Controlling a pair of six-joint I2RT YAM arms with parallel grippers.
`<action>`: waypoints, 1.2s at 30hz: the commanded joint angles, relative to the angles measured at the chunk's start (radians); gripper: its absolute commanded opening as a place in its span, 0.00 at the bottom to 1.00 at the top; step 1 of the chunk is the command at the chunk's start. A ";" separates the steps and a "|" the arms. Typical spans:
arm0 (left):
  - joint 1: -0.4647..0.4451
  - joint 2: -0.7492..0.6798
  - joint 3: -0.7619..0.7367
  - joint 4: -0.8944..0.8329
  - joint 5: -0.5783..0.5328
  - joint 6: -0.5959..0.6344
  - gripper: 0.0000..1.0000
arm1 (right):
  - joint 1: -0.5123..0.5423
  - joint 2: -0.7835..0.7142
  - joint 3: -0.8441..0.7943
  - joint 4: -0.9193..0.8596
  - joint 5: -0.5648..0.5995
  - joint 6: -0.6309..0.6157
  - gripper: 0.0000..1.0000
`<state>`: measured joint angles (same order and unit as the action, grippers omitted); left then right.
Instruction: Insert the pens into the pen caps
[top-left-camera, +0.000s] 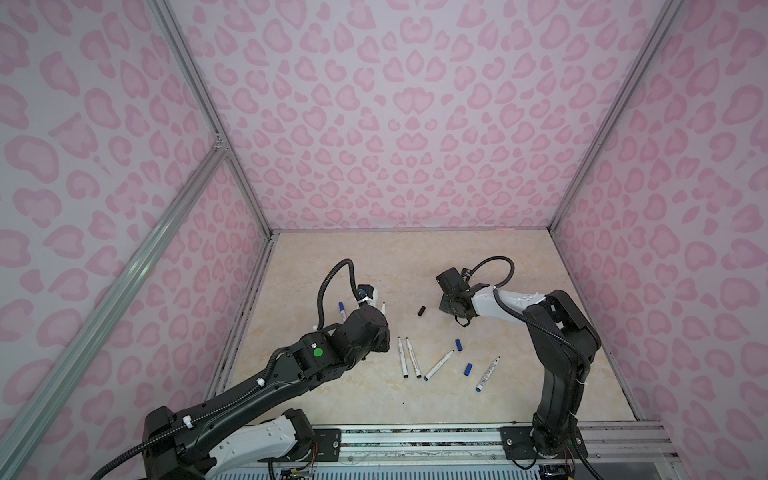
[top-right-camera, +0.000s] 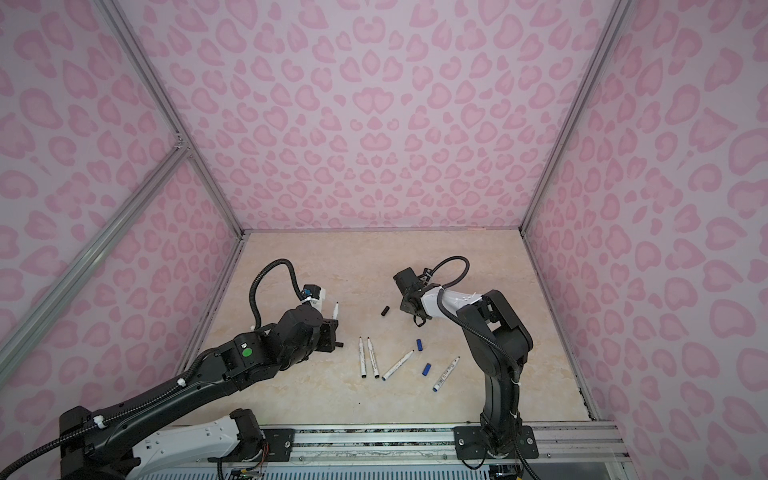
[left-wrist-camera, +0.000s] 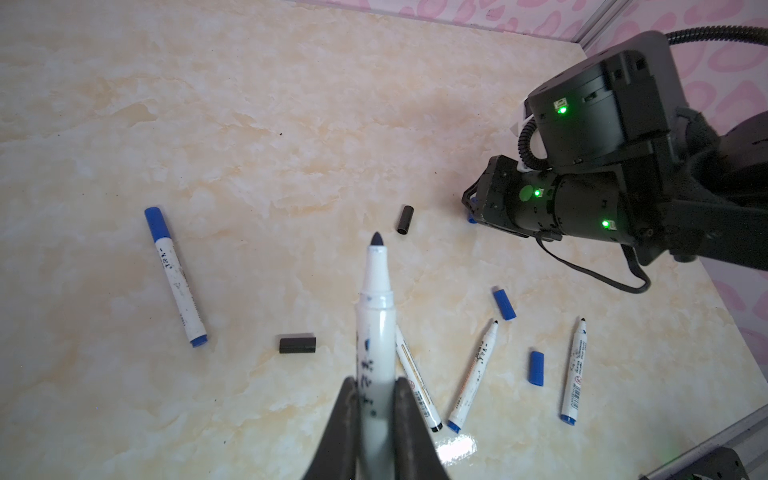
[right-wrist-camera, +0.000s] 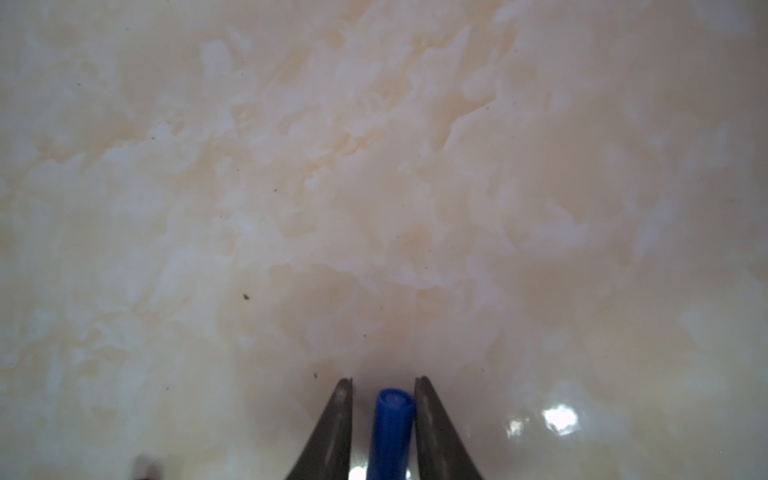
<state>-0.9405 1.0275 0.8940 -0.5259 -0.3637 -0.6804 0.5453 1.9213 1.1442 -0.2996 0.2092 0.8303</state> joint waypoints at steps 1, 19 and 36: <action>0.000 0.002 0.005 0.003 -0.008 0.004 0.03 | 0.002 0.027 -0.012 -0.096 -0.082 -0.002 0.27; 0.000 0.004 0.003 0.003 -0.001 0.004 0.03 | 0.026 0.007 -0.011 -0.144 -0.039 0.004 0.29; 0.000 0.003 0.008 0.003 0.010 0.005 0.03 | 0.003 0.022 -0.026 -0.105 -0.083 -0.002 0.15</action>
<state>-0.9409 1.0298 0.8944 -0.5259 -0.3588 -0.6804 0.5495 1.9209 1.1408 -0.3111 0.2150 0.8200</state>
